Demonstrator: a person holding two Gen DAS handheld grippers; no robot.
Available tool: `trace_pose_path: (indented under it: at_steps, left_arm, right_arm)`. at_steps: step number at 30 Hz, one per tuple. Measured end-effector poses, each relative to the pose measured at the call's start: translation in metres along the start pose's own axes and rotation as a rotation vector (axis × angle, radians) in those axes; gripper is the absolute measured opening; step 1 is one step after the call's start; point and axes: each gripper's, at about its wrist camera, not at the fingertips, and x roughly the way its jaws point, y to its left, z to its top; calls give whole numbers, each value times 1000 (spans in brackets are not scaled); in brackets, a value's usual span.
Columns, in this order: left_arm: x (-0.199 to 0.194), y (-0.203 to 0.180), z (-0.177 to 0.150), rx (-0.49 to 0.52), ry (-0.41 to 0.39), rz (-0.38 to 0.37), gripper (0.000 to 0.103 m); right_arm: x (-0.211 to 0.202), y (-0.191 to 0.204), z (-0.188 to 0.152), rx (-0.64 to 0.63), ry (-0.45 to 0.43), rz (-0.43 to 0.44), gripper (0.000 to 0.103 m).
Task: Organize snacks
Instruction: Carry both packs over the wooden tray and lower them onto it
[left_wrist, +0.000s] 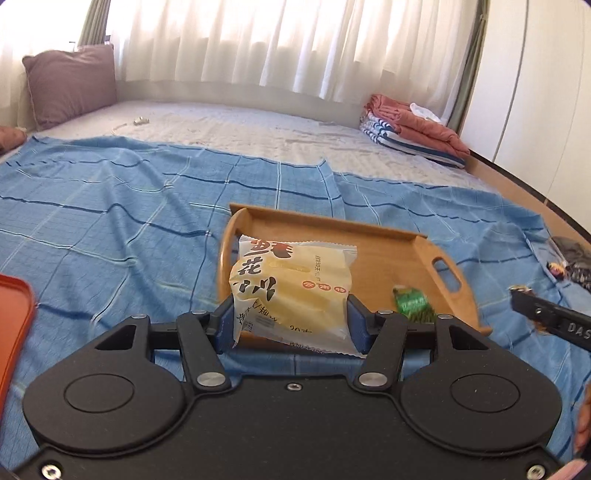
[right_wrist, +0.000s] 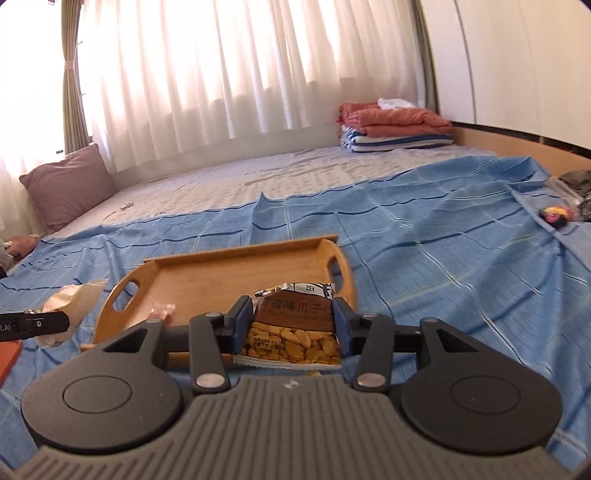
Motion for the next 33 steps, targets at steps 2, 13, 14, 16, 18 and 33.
trace_pose_path:
  at_steps: [2,13,14,16,18,33]
  left_arm:
    - [18,-3,18,3,13,0,56]
    - [131,-12,69,-43,100,72,56]
    - [138,-12,69,-45,106,79,56]
    - [155,-11,66,-41,116,94,56]
    - [169,-12,64,-30,117,106,56]
    - [207,-16,48,-8,150,133,56]
  right_arm:
    - [25,1,15,-11,33,25,51]
    - [154,10,54,62,245,108,51]
    - [164,12,53,59,258,105,51]
    - [178,16,51,53,278,101,51]
    - [190,21,49,38,294,97,51]
    - [226,36,24,-59,359,58,51]
